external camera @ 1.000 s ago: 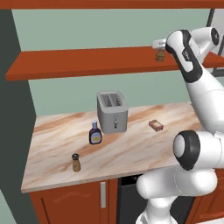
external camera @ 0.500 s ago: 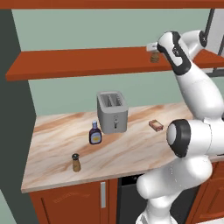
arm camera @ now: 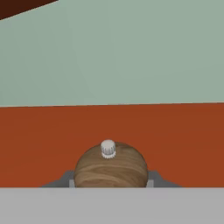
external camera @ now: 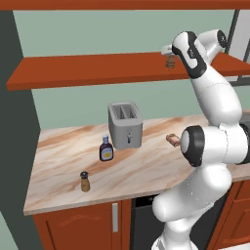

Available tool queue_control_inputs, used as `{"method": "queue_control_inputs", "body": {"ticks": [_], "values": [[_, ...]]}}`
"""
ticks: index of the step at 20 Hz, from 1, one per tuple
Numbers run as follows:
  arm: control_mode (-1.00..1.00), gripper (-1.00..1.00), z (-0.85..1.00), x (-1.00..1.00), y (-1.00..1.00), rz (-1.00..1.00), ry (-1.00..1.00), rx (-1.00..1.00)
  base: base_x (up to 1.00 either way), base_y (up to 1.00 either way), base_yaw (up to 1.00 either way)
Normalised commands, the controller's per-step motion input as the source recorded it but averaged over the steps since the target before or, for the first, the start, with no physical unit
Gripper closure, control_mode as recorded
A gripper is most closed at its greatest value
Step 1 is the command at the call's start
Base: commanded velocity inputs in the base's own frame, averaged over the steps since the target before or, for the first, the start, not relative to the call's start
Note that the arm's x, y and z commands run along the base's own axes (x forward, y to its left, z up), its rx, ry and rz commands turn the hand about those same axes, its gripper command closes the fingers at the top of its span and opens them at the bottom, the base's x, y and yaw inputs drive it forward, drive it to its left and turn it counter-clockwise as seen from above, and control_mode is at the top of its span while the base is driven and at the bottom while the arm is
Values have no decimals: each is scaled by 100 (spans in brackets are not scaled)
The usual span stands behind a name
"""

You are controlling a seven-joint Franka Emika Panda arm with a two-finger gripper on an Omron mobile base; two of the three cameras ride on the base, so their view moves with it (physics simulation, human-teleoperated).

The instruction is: There are various items on the counter. Only move the condiments/shakers into the cabinet.

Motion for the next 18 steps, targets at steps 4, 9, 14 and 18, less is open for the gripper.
{"method": "queue_control_inputs", "body": {"ticks": [4,9,14,18], "values": [[-100,-100,0,3,1,0,0,0,0,0,0],[-100,-100,0,-1,0,0,0,0,0,0,0],[-100,-100,0,-51,0,0,-9,0,0,0,0],[-100,-100,-5,-99,0,0,-24,0,0,0,0]]}}
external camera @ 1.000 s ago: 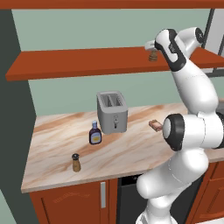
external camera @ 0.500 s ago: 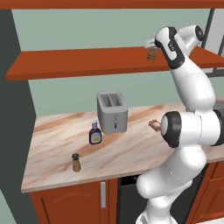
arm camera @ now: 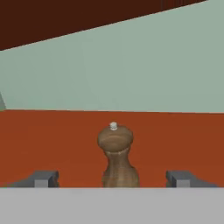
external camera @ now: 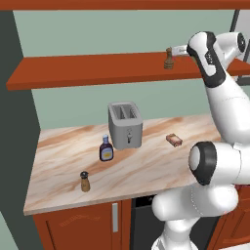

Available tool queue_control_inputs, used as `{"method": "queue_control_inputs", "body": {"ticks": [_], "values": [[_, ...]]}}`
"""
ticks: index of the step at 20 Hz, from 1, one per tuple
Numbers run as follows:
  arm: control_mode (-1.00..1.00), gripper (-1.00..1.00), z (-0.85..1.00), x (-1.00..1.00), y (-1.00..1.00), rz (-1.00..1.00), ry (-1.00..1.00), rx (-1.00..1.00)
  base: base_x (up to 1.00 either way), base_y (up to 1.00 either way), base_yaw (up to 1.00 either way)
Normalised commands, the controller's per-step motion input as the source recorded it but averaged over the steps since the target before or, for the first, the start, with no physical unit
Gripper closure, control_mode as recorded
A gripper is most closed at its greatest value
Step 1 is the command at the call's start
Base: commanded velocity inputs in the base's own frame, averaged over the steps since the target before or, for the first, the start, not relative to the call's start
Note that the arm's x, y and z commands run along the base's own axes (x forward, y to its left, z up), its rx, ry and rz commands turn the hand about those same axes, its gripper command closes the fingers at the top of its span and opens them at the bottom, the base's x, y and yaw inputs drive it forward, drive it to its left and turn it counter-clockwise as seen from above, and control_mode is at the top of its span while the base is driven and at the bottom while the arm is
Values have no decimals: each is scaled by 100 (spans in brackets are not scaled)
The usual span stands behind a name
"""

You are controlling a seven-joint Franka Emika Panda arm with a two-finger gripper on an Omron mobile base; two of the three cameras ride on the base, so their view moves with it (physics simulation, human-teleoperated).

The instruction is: There are various items on the counter. Only move the condiments/shakers into the cabinet.

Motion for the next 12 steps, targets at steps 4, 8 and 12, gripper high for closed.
{"method": "queue_control_inputs", "body": {"ticks": [4,8,12], "values": [[-100,-100,-30,-100,0,0,-25,-1,0,0,0],[-100,-100,-66,-100,7,0,-10,-4,0,0,0],[-100,-100,-79,-100,9,0,0,-3,0,0,0]]}}
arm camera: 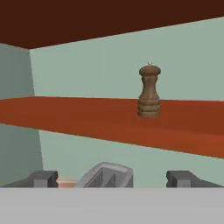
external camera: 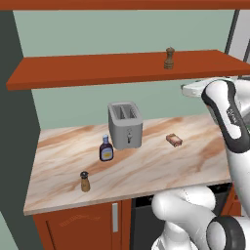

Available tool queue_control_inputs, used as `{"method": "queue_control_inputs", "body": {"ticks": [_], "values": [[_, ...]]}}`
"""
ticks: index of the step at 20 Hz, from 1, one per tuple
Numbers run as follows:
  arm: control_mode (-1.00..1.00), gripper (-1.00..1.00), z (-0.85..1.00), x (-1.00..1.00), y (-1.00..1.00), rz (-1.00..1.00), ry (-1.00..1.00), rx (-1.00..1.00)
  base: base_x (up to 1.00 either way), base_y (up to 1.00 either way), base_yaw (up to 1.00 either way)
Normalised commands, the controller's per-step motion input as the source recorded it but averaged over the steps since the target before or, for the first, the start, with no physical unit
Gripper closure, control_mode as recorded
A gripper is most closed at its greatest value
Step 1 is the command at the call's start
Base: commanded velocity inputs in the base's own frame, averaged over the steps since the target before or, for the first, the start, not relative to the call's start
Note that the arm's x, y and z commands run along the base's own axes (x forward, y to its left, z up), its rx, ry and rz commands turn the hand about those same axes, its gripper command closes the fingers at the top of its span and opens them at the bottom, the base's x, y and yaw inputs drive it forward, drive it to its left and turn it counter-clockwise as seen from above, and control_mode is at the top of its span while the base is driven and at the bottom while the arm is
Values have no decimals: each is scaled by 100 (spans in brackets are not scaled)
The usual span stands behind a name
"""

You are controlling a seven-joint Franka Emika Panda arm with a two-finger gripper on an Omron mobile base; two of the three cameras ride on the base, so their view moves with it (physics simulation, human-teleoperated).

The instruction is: There are various items on the counter. Only move the condiments/shakers into the cabinet.

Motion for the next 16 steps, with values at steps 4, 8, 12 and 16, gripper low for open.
{"method": "queue_control_inputs", "body": {"ticks": [4,8,12,16], "values": [[-100,-100,-90,-100,22,0,0,-7,0,0,0],[-100,-100,-100,-100,59,12,6,-14,0,0,0],[-100,-100,-93,-74,96,39,10,-8,0,0,0],[-100,-100,-80,-18,100,55,2,-3,0,0,0]]}}
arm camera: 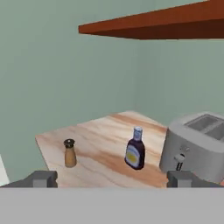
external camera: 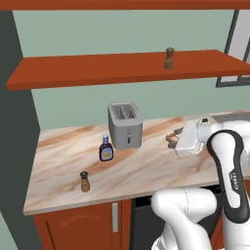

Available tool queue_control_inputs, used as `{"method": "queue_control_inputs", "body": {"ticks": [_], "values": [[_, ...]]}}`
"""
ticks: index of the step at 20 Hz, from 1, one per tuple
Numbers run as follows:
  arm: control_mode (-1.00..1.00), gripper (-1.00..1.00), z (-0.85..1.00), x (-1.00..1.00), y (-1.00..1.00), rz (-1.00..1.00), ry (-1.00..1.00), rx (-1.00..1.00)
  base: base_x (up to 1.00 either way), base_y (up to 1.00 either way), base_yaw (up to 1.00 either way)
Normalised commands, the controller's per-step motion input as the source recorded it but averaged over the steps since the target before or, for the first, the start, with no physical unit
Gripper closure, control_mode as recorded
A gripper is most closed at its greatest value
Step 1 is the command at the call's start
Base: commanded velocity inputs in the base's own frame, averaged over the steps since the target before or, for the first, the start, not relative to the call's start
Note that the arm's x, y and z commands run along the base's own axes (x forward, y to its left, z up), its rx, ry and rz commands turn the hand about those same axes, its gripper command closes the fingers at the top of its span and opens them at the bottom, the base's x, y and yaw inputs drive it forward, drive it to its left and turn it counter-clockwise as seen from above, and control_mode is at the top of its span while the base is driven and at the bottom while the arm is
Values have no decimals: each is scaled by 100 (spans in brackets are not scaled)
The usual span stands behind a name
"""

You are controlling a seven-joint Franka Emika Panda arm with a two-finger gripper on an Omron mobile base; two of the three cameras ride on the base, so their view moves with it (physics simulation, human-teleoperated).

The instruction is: There are various items on the counter. Only move the condiments/shakers into the cabinet.

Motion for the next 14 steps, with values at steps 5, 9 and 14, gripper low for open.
{"method": "queue_control_inputs", "body": {"ticks": [5,9,14], "values": [[-100,-100,-79,-7,100,65,0,0,0,0,0],[-100,-100,-72,-3,100,52,-2,2,0,0,0],[-100,-100,-31,13,81,22,-7,8,0,0,0]]}}
